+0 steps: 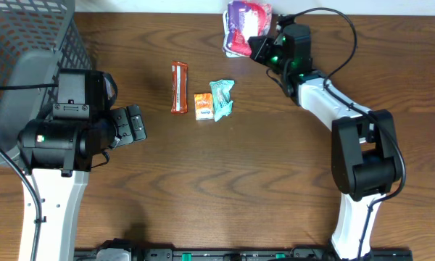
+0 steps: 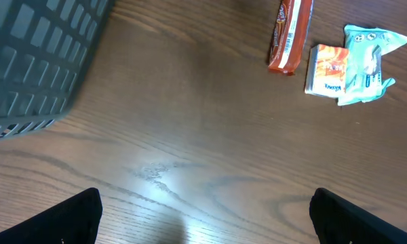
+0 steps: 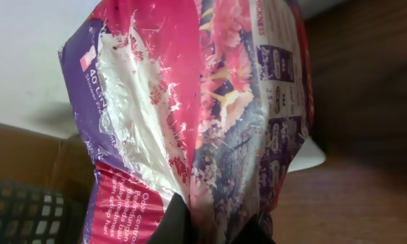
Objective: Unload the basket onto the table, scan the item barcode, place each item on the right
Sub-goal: 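Raise the bag with the right gripper up to the scanner face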
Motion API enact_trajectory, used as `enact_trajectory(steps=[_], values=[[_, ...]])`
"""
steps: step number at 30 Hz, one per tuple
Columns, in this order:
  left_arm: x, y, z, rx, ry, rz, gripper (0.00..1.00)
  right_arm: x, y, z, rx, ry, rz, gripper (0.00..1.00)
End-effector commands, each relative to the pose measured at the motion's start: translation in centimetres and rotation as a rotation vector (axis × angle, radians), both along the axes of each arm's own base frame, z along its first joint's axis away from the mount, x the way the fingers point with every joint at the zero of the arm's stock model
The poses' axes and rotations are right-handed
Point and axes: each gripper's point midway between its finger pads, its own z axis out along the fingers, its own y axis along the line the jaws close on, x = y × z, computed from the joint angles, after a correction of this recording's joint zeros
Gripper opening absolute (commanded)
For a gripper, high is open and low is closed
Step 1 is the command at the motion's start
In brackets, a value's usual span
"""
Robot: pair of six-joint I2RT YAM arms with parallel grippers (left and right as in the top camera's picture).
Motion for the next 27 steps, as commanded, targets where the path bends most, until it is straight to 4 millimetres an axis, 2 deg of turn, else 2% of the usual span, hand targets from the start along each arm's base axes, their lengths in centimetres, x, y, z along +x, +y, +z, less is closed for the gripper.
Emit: enact_trajectory(steps=[1,9,19,21,24,27], values=[[0.0,0.1,0.1,-0.004,-0.004,0.014,0.98,0.5,0.9,0.8,-0.009,-0.034,0.018,0.01],[0.0,0.1,0.1,-0.004,-0.004,0.014,0.98,0.9,0.8,1.6,-0.022,-0.033,0.022,0.01],[0.0,0.1,0.1,-0.004,-0.004,0.014,0.98,0.5,0.5,0.8,-0.081,0.002,0.04,0.01],[0.0,0.1,0.1,-0.004,-0.004,0.014,0.98,0.9,-0.4,1.6,-0.073,-0.009,0.029,0.01],[0.0,0.1,0.2,-0.004,-0.004,0.014,0.98,1.4,-3.6,3.4,-0.068,-0.001,-0.016,0.01],[0.0,0.1,0.1,-0.004,-0.004,0.014,0.98,1.3,-8.8,4.4,-0.075,0.046,-0.101,0.01]])
